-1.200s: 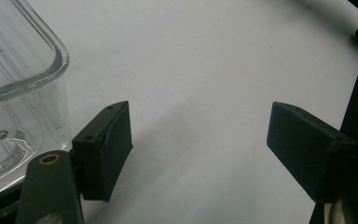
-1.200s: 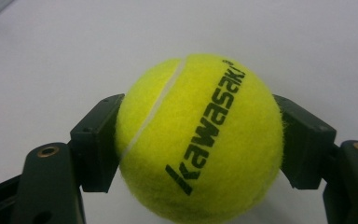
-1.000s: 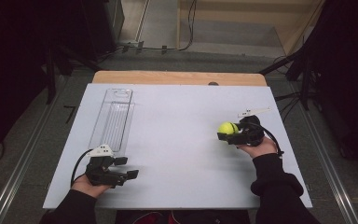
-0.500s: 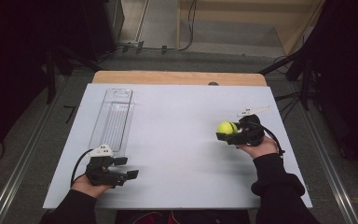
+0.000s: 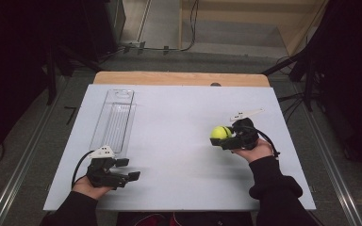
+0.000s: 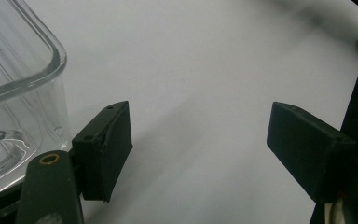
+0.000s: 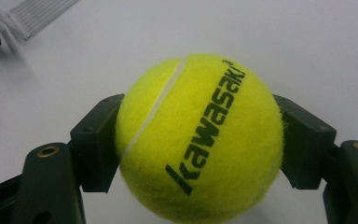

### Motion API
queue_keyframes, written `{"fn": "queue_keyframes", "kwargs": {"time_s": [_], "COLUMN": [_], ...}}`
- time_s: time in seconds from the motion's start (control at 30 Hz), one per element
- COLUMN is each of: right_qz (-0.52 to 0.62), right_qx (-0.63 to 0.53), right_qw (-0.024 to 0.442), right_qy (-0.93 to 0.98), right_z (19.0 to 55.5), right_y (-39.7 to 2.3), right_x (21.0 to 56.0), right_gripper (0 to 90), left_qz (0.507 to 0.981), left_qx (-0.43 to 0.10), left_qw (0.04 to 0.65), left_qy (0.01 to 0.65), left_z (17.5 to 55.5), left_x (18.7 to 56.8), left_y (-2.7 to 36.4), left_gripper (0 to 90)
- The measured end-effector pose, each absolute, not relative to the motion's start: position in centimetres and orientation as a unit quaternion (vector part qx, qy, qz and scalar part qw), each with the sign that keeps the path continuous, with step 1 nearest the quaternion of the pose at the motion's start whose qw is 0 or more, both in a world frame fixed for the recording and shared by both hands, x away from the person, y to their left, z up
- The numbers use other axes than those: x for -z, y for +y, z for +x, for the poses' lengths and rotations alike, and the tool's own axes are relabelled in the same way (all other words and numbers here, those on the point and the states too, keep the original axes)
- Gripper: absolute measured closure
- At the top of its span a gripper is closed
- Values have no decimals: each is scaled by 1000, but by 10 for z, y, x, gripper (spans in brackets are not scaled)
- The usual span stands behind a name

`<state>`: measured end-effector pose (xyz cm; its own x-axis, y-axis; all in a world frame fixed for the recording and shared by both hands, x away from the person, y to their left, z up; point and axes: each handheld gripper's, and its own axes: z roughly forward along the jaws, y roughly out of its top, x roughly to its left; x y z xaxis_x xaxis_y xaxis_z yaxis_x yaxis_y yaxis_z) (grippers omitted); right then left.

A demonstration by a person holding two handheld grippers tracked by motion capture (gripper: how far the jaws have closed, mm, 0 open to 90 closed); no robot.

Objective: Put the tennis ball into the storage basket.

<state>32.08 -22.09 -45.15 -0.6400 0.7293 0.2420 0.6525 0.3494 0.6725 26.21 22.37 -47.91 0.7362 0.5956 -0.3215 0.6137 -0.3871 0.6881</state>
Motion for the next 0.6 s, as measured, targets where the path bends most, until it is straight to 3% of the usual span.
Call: {"fn": "queue_keyframes", "kwargs": {"time_s": [0.6], "right_qz": [394], "right_qx": [-384], "right_qw": [21], "right_qy": [835], "right_z": [317], "right_y": [-189], "right_x": [456], "right_gripper": [242], "left_qz": [834], "left_qx": [7], "left_qw": [419], "left_qy": [359], "left_z": [262], "left_x": [479], "left_y": [223], "left_gripper": [225]}}
